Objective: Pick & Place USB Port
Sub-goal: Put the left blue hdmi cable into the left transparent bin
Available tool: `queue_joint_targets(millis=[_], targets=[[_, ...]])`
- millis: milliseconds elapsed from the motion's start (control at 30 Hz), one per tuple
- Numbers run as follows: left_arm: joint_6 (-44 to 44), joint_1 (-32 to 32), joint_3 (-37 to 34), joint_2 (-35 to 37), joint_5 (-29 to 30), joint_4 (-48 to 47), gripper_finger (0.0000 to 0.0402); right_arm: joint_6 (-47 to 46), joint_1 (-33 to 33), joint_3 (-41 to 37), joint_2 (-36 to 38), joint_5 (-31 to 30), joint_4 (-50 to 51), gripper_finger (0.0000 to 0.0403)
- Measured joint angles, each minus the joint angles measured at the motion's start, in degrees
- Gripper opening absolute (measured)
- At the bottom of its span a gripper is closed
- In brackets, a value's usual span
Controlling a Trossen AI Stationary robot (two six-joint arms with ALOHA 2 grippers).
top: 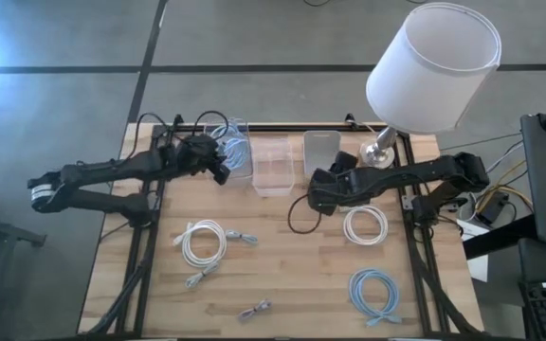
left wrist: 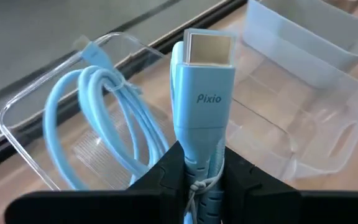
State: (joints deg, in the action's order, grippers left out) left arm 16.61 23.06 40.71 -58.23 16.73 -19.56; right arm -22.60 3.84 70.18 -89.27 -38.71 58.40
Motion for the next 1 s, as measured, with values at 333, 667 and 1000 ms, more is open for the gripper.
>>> queue_joint_targets(millis=[333,667,1000], targets=[[-0.27,6.71,-0.60,-4.74,-8.77,0.72,0.0059,-0.25,-0.12,-13.96,14.51,0.25,-9.93,0.0187],[-3.47,9.58,-1.01,-11.38,-6.68,0.15,0.0093,0.00,-0.12,-27.89,23.83,9.19,-22.53,0.0187],[-9.17,9.56,-0.85,-11.68,-0.30,-0.23,0.0148,-0.04,-0.10,-30.27,23.54,18.60,-27.85,0.0187]])
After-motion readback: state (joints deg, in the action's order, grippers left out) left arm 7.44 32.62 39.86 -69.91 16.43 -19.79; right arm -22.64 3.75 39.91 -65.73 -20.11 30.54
